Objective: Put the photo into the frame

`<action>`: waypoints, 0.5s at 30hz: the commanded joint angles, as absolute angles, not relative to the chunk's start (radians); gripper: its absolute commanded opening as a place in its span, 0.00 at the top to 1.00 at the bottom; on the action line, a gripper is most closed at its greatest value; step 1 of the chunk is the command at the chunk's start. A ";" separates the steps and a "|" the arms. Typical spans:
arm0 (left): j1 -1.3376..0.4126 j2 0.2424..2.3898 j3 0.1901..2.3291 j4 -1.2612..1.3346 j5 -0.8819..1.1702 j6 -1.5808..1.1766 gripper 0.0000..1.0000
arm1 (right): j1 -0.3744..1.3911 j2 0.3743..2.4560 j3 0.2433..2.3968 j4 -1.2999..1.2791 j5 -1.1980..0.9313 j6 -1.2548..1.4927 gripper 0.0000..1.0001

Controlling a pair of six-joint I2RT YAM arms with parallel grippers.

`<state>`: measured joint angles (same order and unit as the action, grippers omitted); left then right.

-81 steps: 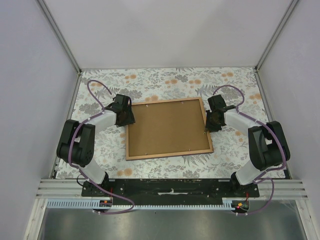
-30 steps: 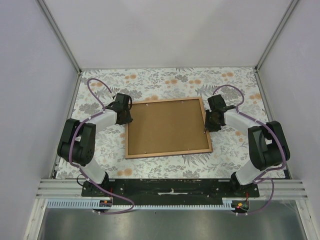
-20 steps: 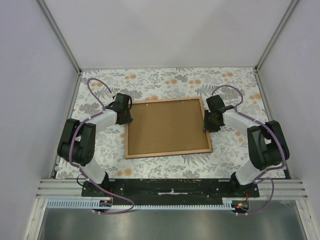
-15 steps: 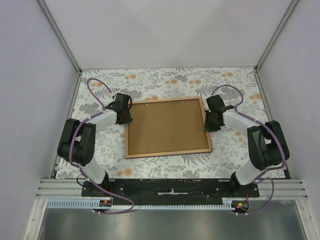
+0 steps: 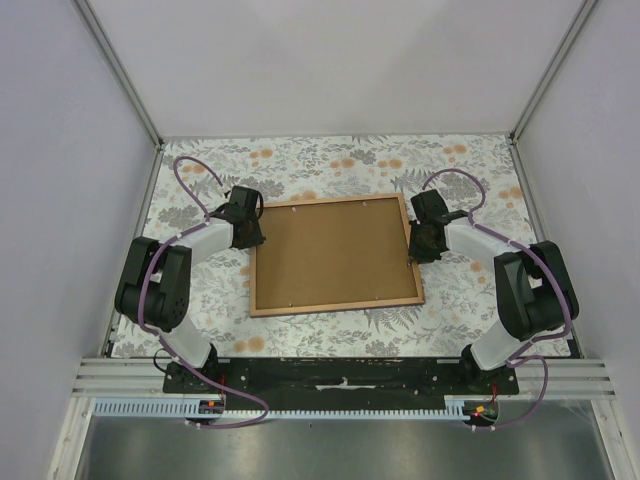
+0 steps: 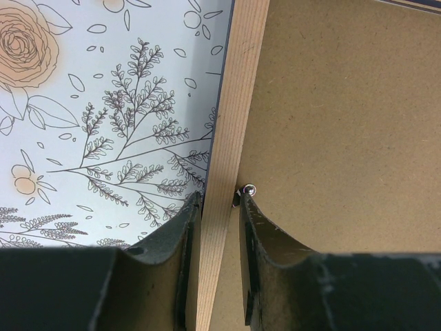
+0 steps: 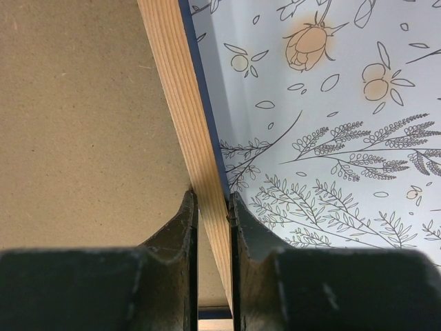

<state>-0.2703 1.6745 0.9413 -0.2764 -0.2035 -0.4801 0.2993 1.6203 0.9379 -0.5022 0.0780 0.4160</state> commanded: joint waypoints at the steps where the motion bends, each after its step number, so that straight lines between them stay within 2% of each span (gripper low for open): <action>1: -0.264 1.674 0.963 -0.252 -0.193 -0.460 0.92 | 0.308 1.638 0.963 -0.517 0.141 0.419 1.00; 11: -0.259 1.634 1.002 -0.255 -0.198 -0.400 0.57 | 0.308 1.641 0.974 -0.522 0.141 0.423 1.00; 15: -0.253 1.631 1.006 -0.261 -0.202 -0.382 0.55 | 0.308 1.644 0.977 -0.523 0.140 0.423 1.00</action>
